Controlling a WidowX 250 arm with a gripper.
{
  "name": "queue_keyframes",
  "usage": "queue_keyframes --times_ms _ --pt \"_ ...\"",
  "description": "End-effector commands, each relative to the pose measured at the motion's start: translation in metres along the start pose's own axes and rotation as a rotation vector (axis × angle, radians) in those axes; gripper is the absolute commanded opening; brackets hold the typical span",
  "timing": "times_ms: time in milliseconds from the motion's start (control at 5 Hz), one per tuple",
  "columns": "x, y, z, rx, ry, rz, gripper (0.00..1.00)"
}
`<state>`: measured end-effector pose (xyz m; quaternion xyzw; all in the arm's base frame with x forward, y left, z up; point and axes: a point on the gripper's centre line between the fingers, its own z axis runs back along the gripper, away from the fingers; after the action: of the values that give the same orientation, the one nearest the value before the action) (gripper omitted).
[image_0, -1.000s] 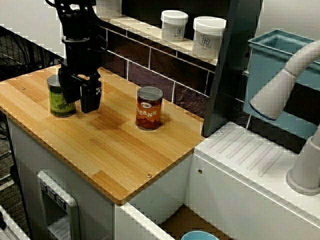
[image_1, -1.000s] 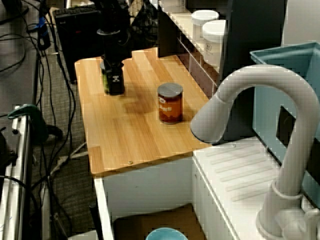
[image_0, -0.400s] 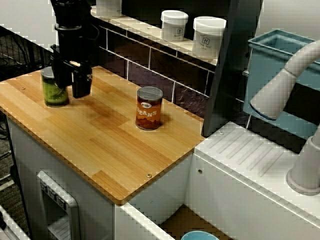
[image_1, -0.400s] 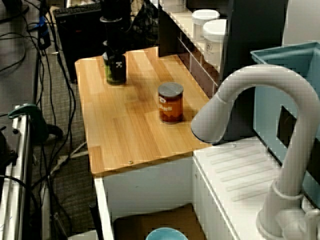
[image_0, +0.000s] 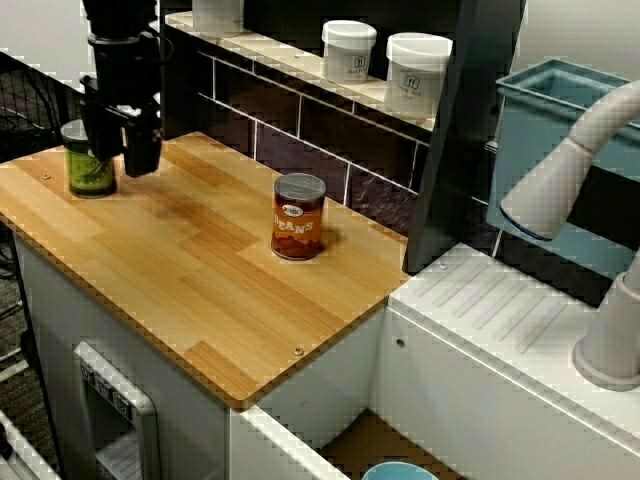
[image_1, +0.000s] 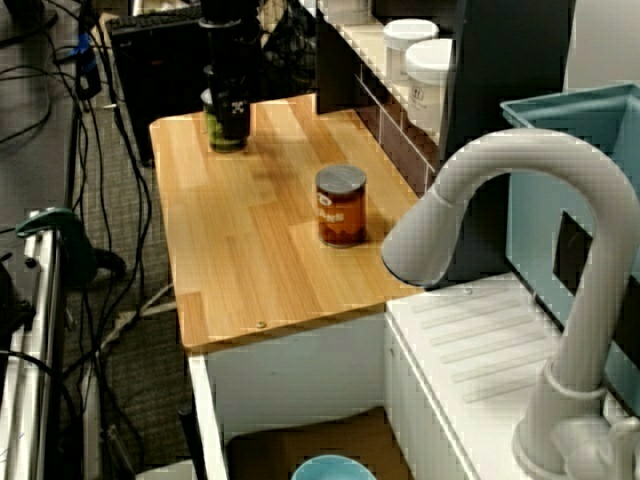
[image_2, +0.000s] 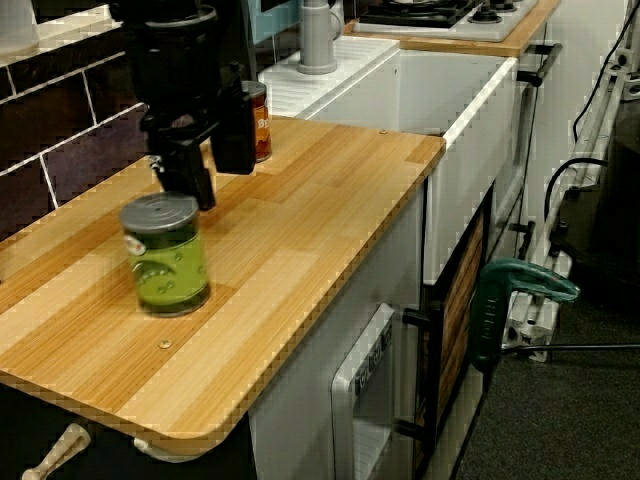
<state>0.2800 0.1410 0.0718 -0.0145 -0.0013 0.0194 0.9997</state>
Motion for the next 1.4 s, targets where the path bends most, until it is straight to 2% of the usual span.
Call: queue_keyframes --times_ms 0,200,400,600,800,1000,1200 --pt "0.008 0.022 0.016 -0.013 0.000 0.008 1.00" --pt "0.006 0.014 0.024 -0.054 -0.010 0.001 1.00" --pt "0.012 0.001 0.035 -0.101 -0.005 0.021 1.00" --pt "0.021 -0.004 0.043 -0.117 -0.011 0.028 1.00" --pt "0.020 0.005 0.051 -0.134 -0.040 0.038 1.00" --pt "0.013 0.017 0.062 -0.118 -0.067 0.031 1.00" --pt "0.006 0.035 0.064 -0.083 -0.084 0.055 1.00"
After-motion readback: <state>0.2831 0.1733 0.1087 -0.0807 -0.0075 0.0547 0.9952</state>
